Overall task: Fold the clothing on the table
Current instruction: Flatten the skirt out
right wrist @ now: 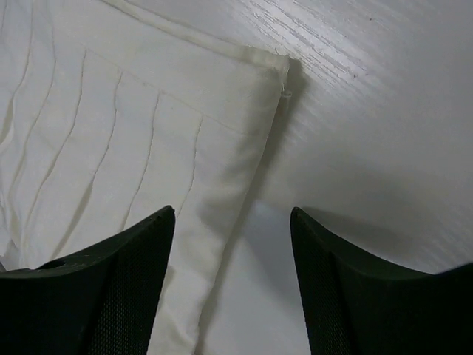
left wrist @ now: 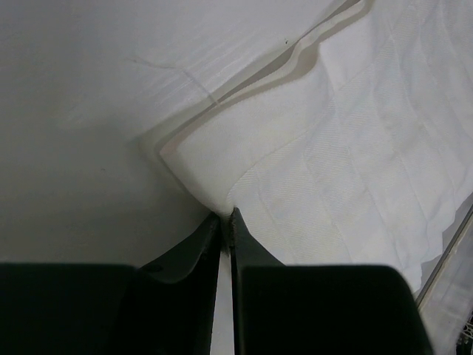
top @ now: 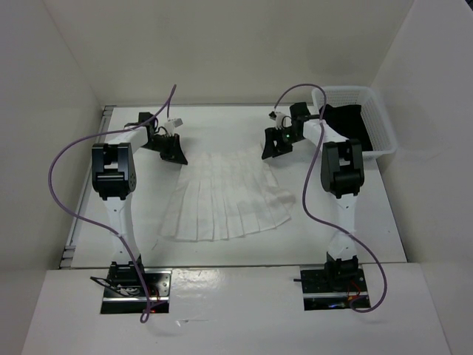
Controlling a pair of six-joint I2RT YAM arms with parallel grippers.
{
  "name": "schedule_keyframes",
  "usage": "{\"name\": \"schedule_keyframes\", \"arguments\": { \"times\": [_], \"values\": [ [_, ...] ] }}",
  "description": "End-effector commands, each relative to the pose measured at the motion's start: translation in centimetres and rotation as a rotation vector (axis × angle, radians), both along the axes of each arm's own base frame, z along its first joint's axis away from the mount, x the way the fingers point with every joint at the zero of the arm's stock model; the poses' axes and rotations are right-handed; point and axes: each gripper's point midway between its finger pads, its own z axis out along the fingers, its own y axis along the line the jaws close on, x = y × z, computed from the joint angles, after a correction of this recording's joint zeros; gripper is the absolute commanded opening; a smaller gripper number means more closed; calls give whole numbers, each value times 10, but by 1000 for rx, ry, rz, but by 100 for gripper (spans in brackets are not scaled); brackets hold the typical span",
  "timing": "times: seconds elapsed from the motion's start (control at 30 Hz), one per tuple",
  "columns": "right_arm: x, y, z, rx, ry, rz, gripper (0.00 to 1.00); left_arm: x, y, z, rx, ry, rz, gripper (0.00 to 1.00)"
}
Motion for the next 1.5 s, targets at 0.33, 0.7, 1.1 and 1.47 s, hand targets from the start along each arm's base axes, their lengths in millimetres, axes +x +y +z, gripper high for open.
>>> {"name": "schedule_keyframes", "arguments": {
  "times": [0.33,0.7,1.1,1.47],
  "values": [
    [27,17,-9,62,-2,62,63,-8,7,-7,59,16,-32,14],
    [26,23,-22,96,35,84,59,-3,7,-12,51,27,-41,14],
    [25,46,-29,102,42,136,50,-4,1,-14,43,38,-59,14],
    [34,42,-15,4,-2,103,3,10,7,9,81,-31,-56,0]
  ]
}}
